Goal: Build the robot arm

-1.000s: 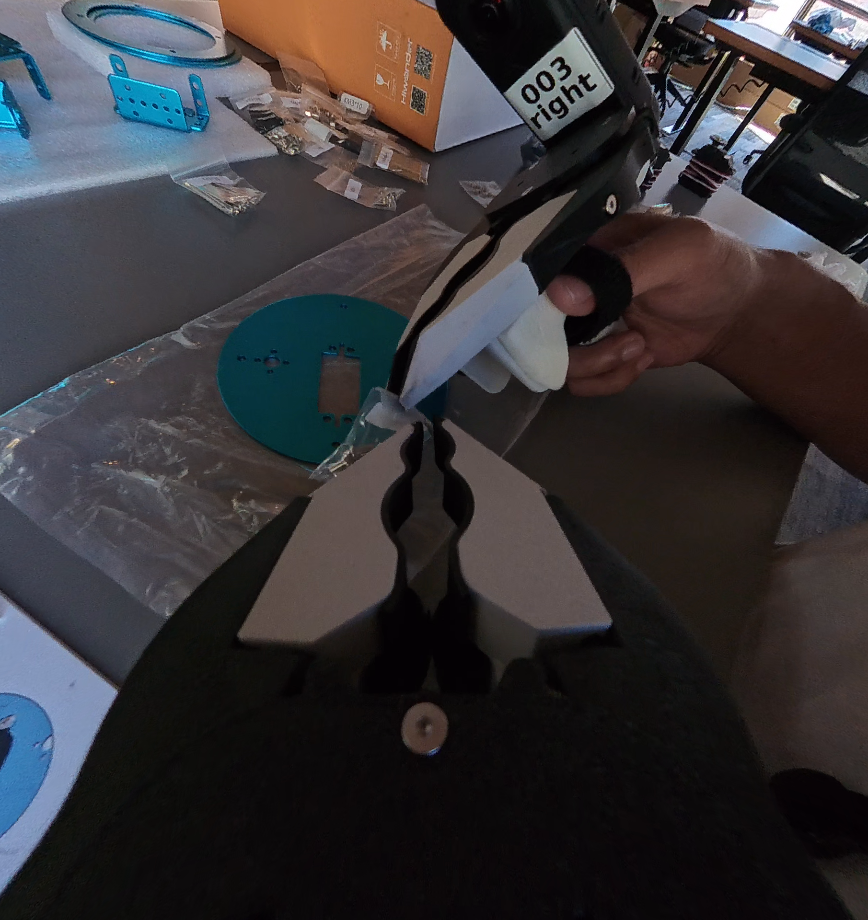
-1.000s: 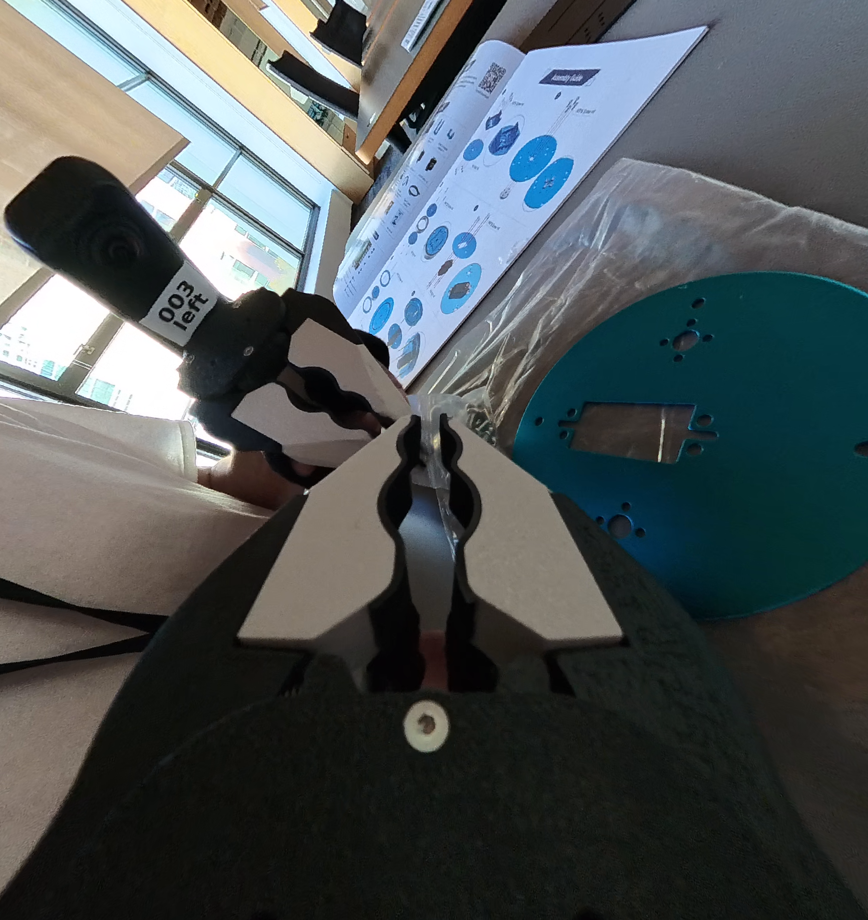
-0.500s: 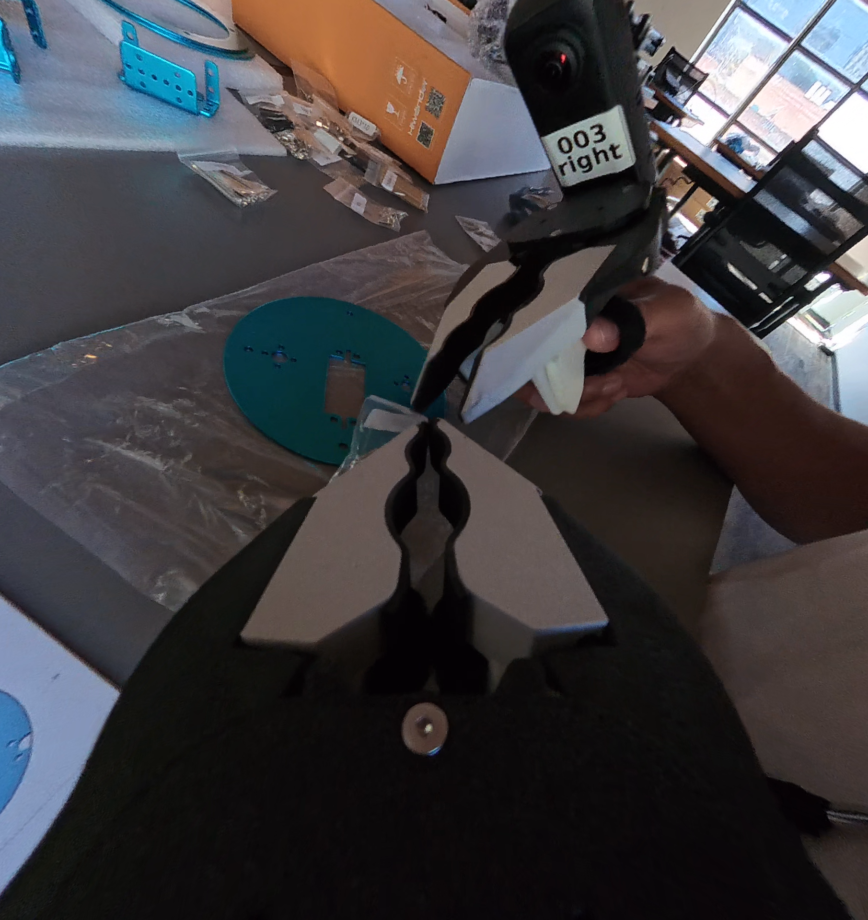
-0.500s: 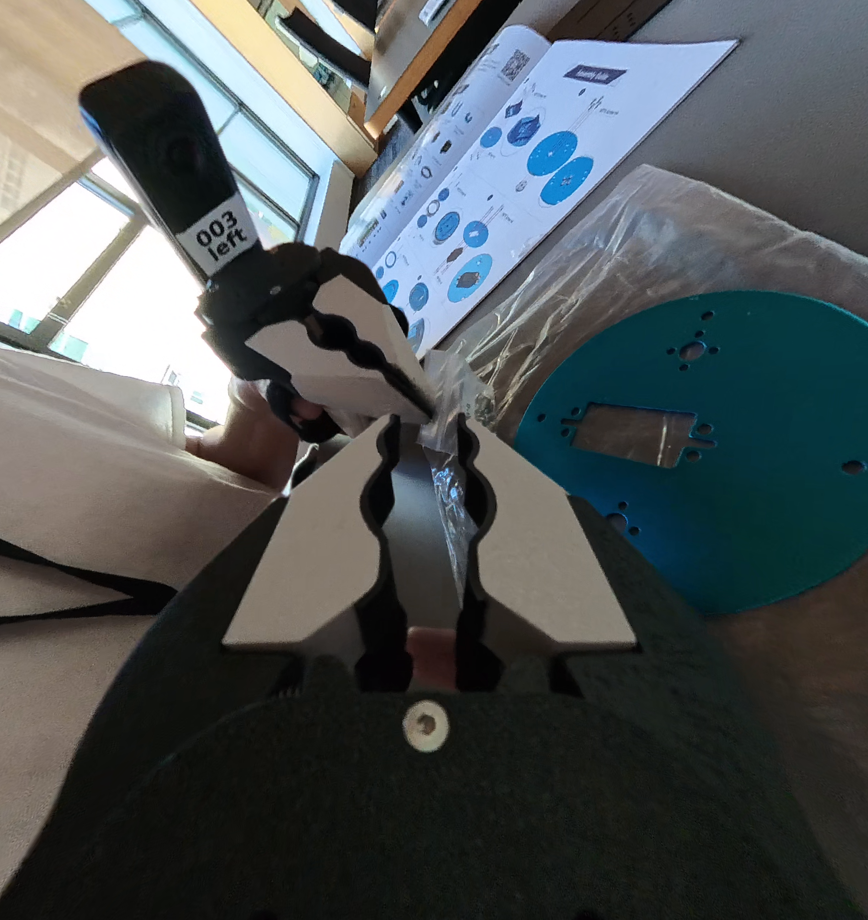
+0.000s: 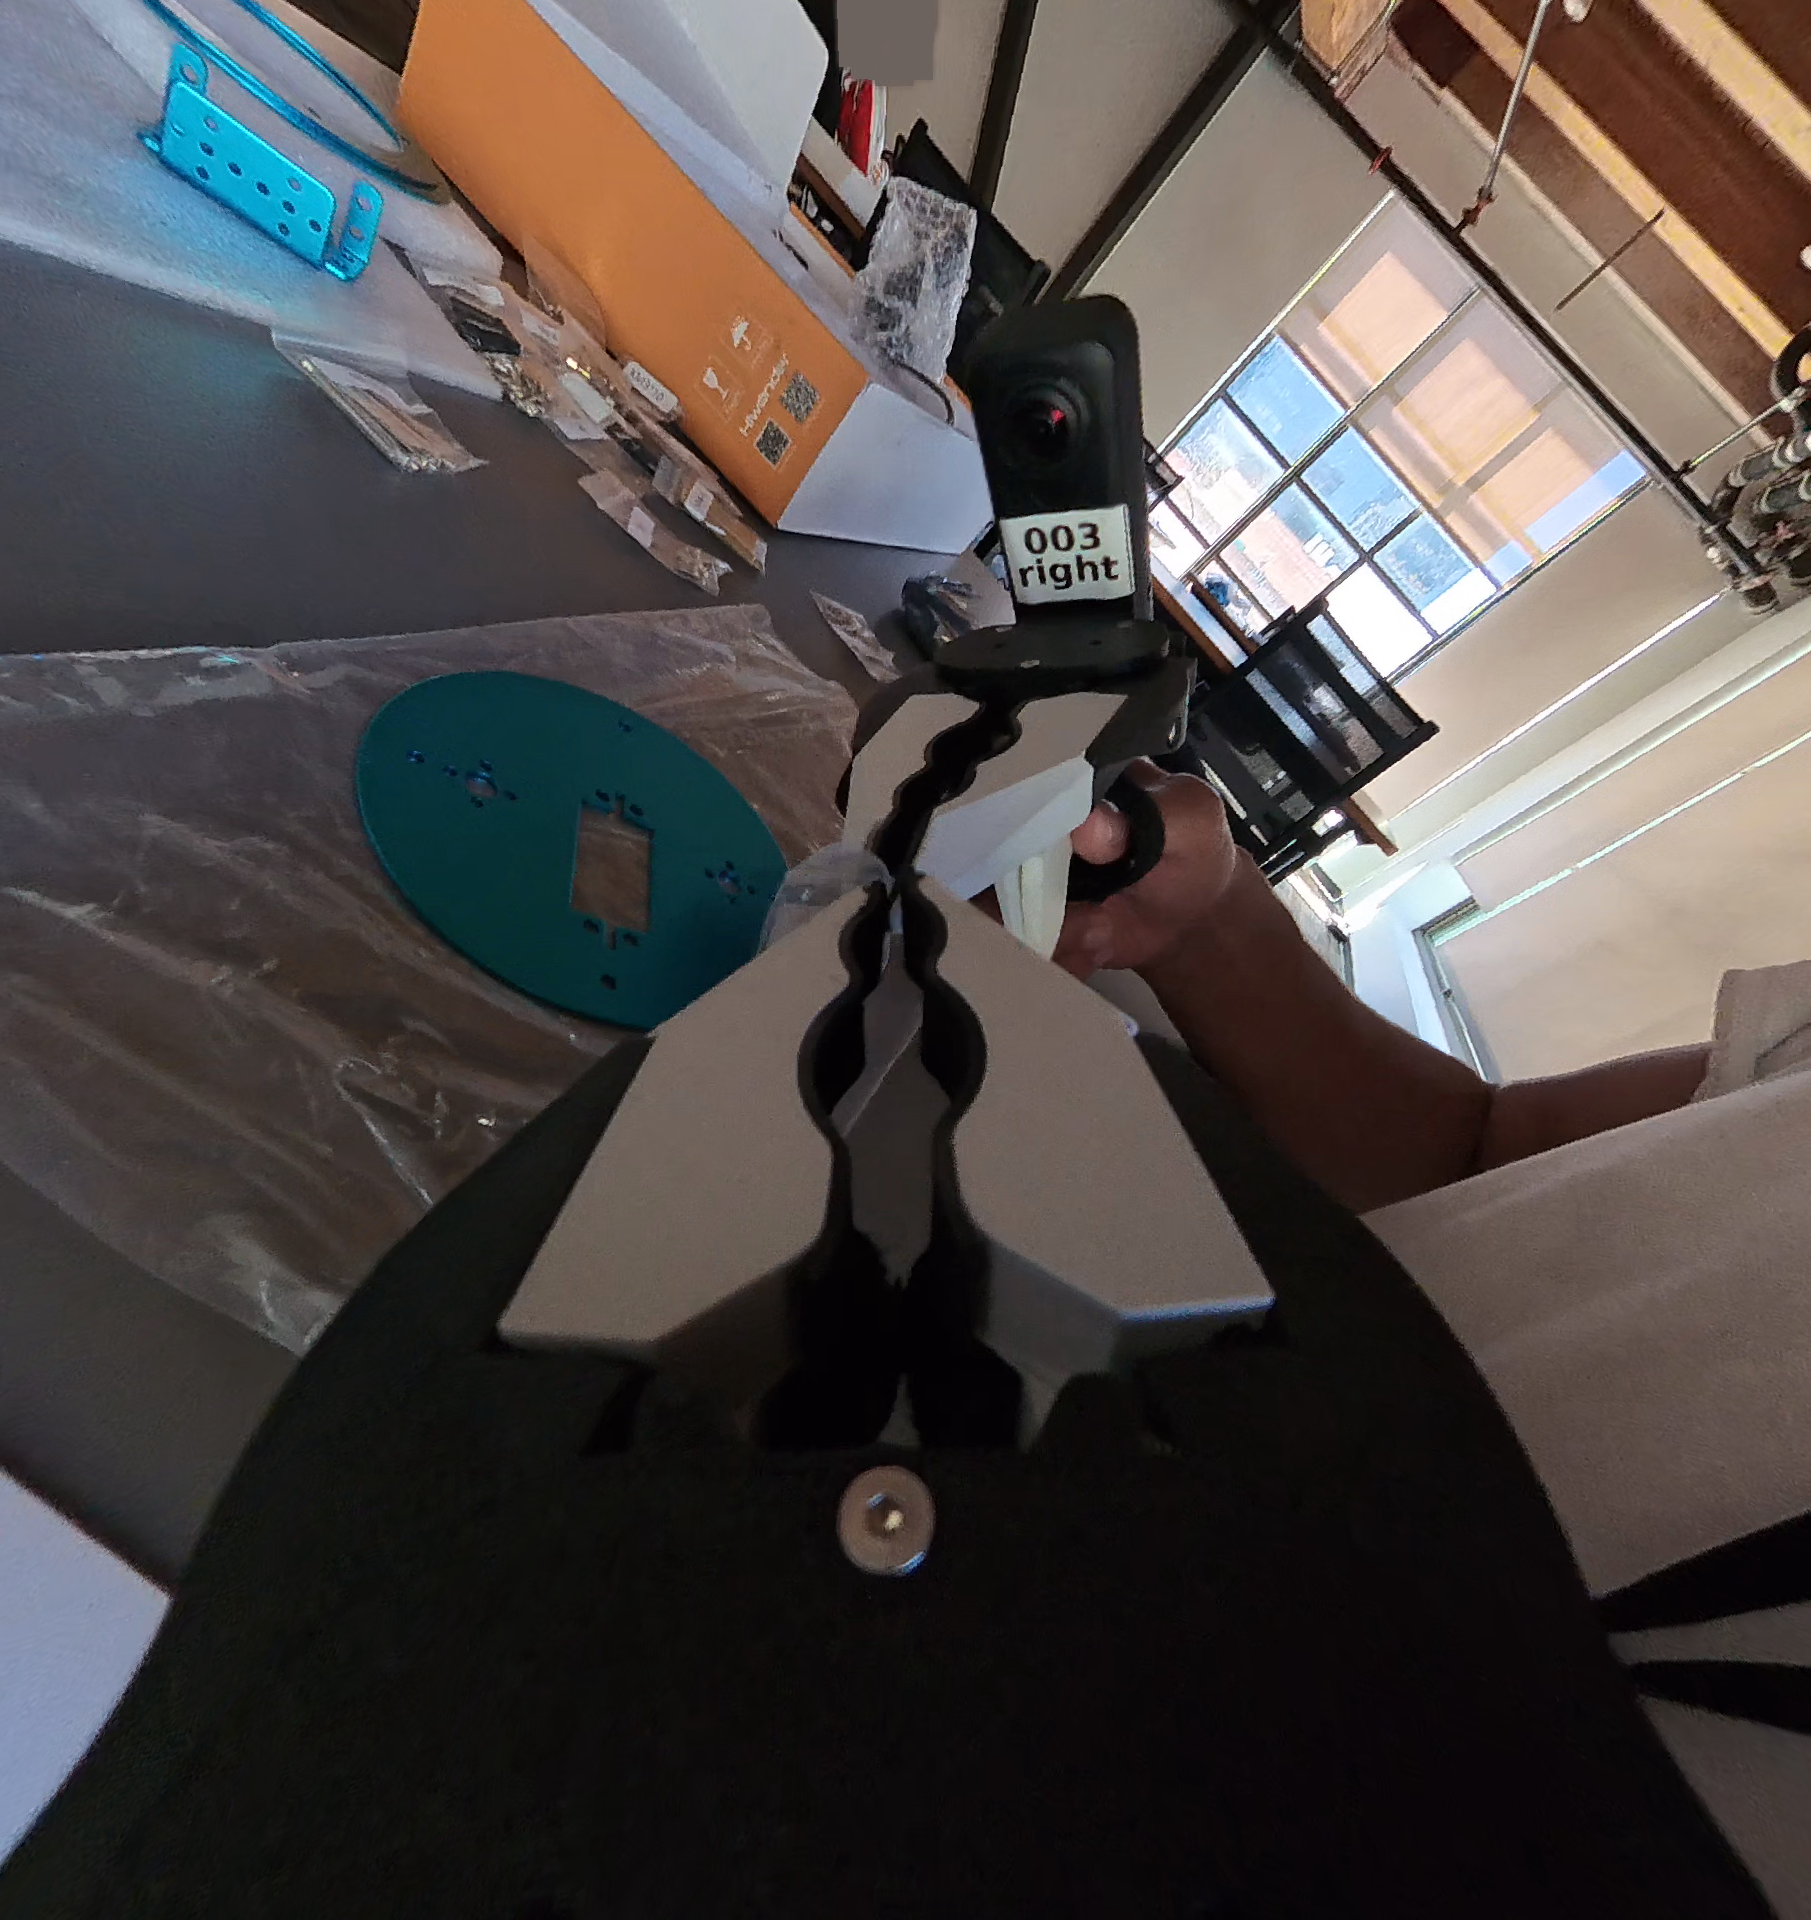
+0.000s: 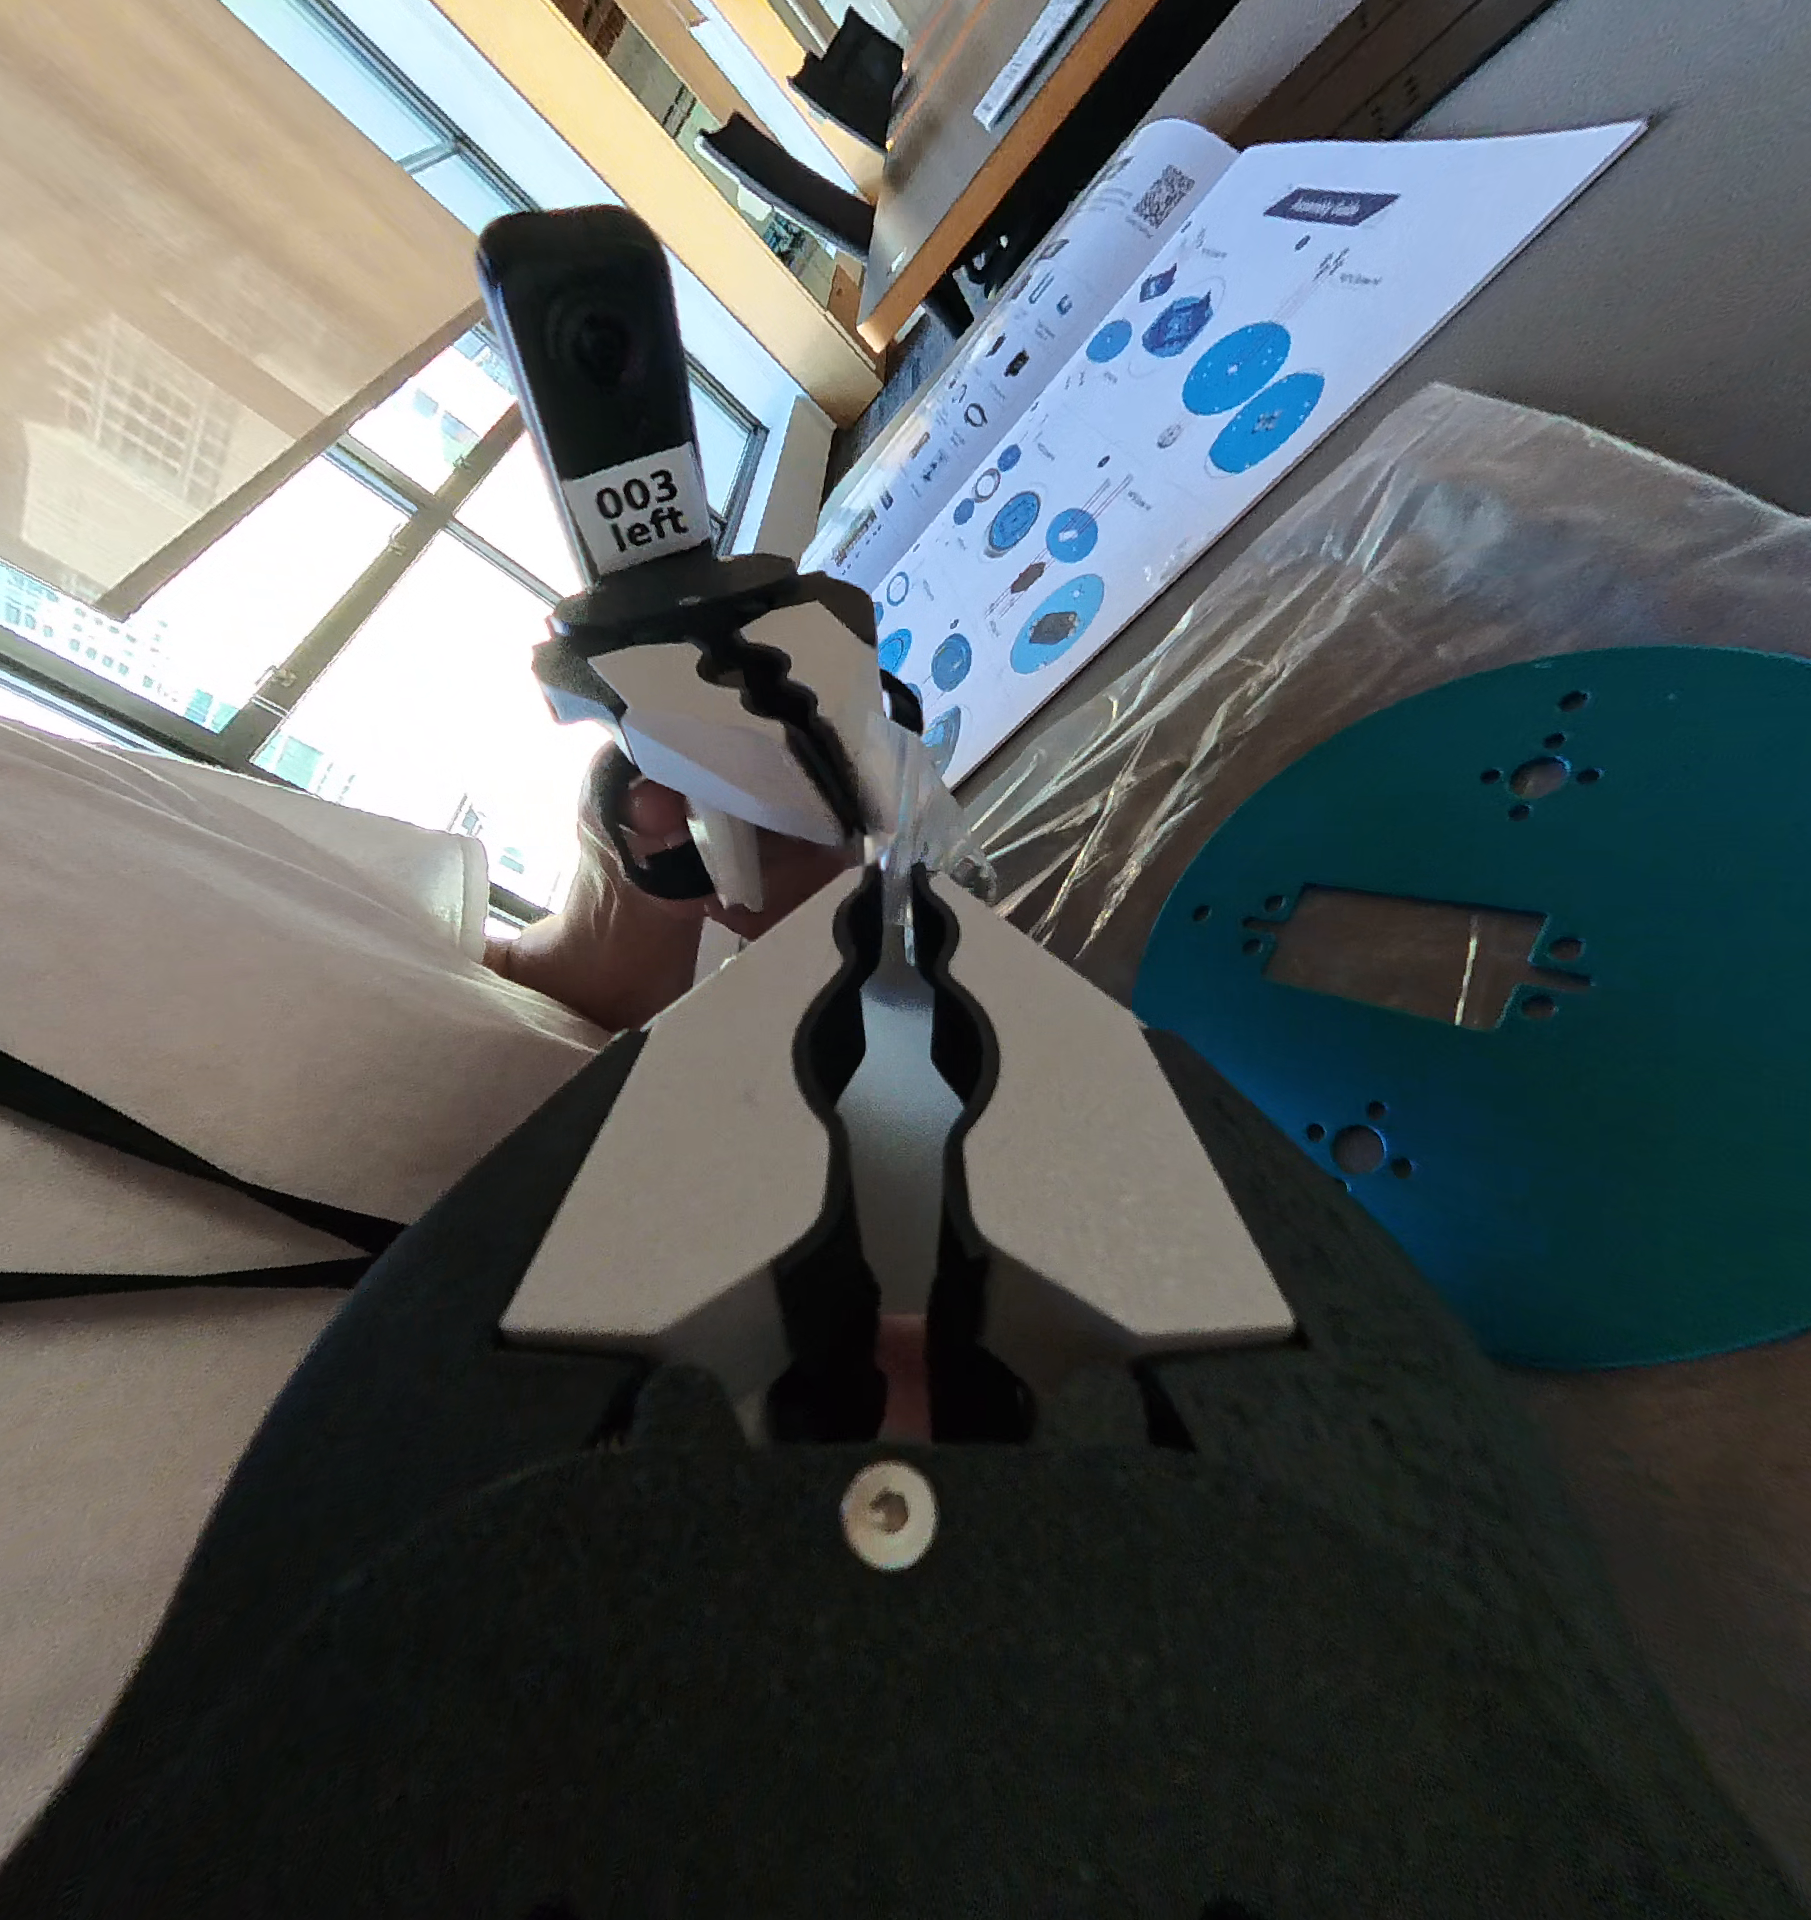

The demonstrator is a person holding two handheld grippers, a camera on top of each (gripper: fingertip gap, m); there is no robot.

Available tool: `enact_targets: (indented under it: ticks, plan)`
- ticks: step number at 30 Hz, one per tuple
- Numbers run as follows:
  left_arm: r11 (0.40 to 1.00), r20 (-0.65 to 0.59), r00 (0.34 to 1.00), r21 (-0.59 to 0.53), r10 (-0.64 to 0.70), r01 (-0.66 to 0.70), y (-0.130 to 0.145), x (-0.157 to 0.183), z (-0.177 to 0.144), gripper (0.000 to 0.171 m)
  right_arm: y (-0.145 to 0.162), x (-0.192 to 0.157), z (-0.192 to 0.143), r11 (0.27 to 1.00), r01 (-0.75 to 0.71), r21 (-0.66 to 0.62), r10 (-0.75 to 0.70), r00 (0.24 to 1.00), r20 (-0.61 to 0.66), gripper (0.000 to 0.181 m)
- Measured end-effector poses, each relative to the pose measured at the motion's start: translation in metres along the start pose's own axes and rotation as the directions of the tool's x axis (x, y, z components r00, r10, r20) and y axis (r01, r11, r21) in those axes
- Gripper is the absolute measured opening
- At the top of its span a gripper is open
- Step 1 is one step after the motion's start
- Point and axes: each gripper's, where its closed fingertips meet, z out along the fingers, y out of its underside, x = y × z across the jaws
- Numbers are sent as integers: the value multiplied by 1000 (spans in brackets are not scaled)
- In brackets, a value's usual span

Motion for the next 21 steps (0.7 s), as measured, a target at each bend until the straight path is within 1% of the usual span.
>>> enact_targets:
  ticks: [5, 9, 17, 21]
  plan:
    - [1000, -4, 1000, 1, -5, 5, 0, 2, 0, 5, -2, -7, 2, 1000, 15, 10, -15, 1000, 18, 3]
    - [1000, -8, 1000, 8, 12, -12, 0, 4, 1, 0, -3, -8, 1, 1000, 12, 13, -12, 1000, 23, 3]
    - [996, -80, 996, 75, 42, -36, -11, 21, -4, 0, -11, -25, -5, 998, -46, 54, 38, 988, 148, 2]
    - [993, -78, 994, 99, 74, -66, -16, 25, -7, 0, -13, -26, -6, 997, -51, 62, 41, 987, 154, 1]
